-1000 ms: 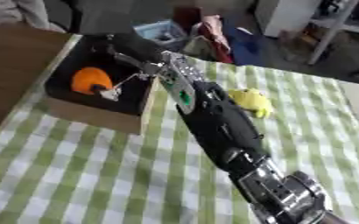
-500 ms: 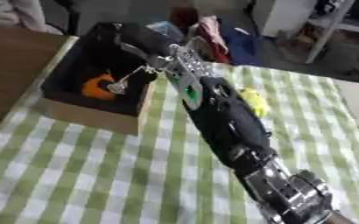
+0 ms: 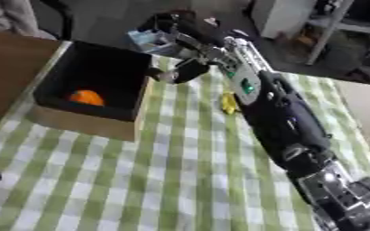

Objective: Pick up objects on the table and place them in the box.

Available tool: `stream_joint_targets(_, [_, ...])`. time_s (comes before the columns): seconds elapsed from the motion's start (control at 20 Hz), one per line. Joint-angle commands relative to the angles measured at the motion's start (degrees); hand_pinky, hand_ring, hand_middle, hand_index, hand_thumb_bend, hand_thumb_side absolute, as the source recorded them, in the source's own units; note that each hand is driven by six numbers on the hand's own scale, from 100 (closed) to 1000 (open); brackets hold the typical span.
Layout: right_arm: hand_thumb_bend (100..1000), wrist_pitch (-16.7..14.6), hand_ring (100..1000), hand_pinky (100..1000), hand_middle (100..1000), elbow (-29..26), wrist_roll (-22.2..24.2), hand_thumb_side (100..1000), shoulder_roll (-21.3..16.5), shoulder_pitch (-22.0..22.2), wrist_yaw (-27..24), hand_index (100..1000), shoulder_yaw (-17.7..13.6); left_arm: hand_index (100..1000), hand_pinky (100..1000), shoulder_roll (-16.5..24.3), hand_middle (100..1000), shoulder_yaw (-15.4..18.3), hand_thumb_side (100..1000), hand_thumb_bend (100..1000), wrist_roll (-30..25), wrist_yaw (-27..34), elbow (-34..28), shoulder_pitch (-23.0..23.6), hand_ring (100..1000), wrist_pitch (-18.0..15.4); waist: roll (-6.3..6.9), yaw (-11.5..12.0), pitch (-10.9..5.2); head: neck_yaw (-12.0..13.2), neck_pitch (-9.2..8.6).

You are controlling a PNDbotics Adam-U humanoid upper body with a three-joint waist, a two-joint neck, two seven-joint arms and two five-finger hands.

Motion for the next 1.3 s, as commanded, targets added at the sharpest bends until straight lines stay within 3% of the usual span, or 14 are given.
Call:
stream_joint_targets(0.05, [341, 1.2, 799, 800, 818, 0.1, 1.0, 379, -4.2, 0.2, -1.5, 912, -2.0, 698, 639, 1.5, 554, 0.6, 730, 100, 0.4, -0.3, -0.8, -0.2, 544, -0.2, 0.87, -0.3, -0.76, 0.5, -0.94])
stream_joint_targets(0.55, [283, 5.7, 803, 812, 818, 7.3, 2.3, 507, -7.7, 4.5, -0.9, 915, -7.0, 698, 639, 1.5, 555, 0.8, 731, 100, 0.8, -0.6, -1.1, 0.1, 545, -0.7, 1.58, -1.3, -0.31, 1.0, -1.36])
stream_joint_targets(1.3, [258, 9.0, 805, 816, 812, 15.2, 3.0, 624, -8.5, 6.5, 1.4, 908, -9.7, 699, 640, 1.4, 556, 0.9, 736, 100, 0.9, -1.1, -1.1, 0.2, 546, -1.0, 1.72, -2.0, 0.09, 1.7, -1.52])
